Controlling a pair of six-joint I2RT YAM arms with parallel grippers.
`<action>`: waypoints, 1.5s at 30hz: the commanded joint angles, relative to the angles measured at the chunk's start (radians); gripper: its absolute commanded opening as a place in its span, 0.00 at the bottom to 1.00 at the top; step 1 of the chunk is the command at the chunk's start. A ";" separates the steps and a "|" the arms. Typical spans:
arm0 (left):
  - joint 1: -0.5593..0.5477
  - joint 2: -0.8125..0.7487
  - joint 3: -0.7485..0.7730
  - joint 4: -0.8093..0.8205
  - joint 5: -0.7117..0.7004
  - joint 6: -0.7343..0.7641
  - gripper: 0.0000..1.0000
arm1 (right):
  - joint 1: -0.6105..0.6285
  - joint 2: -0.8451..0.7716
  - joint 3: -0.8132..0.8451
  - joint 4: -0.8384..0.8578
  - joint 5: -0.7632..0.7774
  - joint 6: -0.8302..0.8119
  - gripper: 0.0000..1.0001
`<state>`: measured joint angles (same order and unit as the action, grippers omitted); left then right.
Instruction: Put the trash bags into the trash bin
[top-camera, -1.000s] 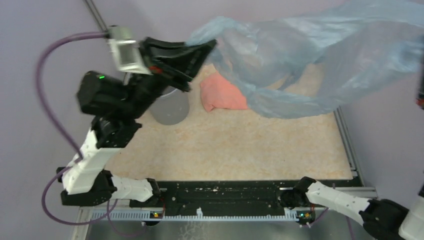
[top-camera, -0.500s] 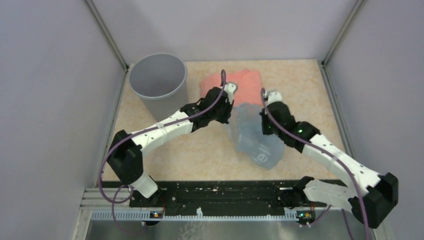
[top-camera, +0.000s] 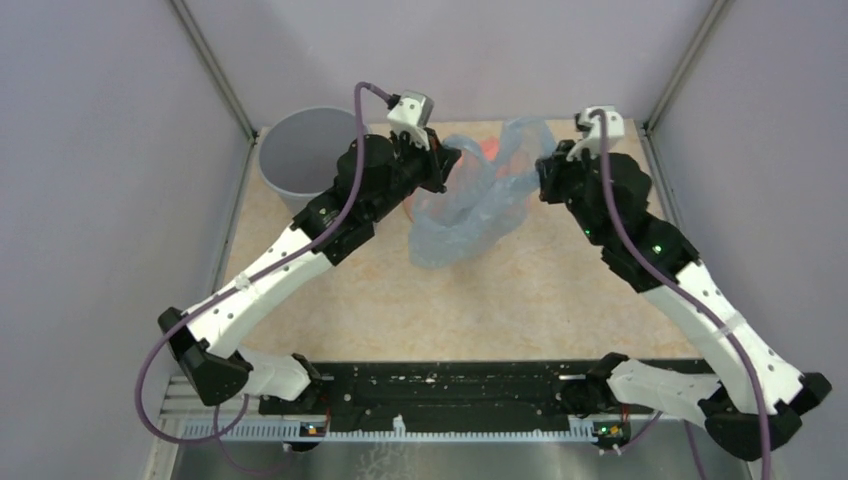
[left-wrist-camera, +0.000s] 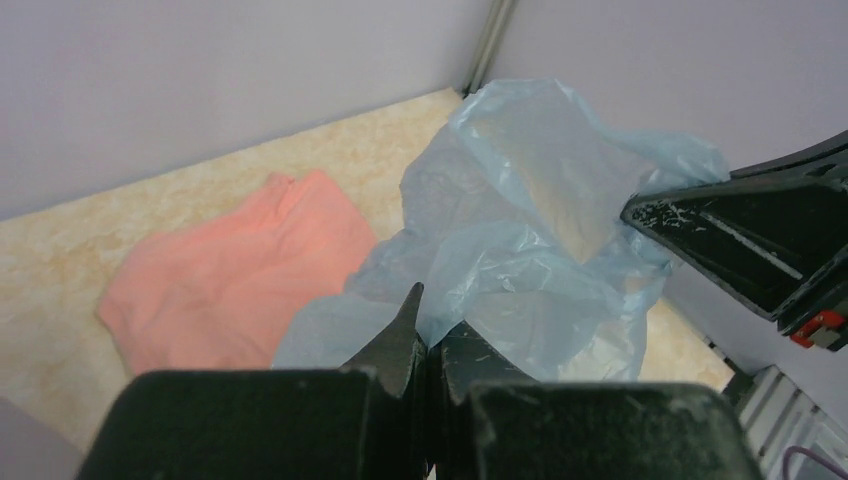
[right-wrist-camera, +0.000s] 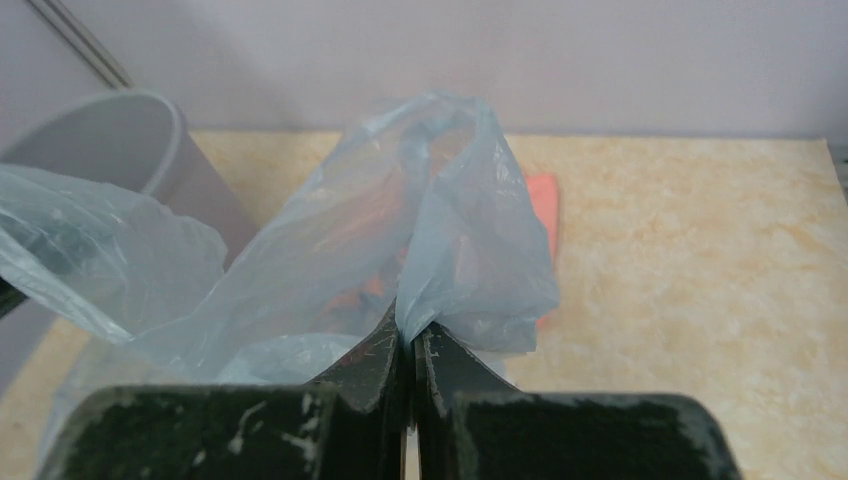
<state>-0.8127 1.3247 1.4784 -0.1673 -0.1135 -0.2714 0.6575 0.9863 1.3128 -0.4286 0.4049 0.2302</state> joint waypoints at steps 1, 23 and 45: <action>0.057 0.087 0.049 -0.014 -0.029 -0.020 0.00 | -0.047 0.088 0.024 0.003 0.014 -0.034 0.00; 0.126 0.251 0.234 0.199 0.183 0.038 0.00 | -0.216 0.052 0.013 0.336 -0.284 -0.047 0.00; -0.001 -0.016 -0.120 0.049 0.051 -0.038 0.00 | -0.214 -0.056 -0.052 -0.115 -0.238 0.073 0.00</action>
<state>-0.8108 1.3098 1.3445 -0.1318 -0.0280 -0.3199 0.4438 0.8951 1.2713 -0.4084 0.1184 0.3393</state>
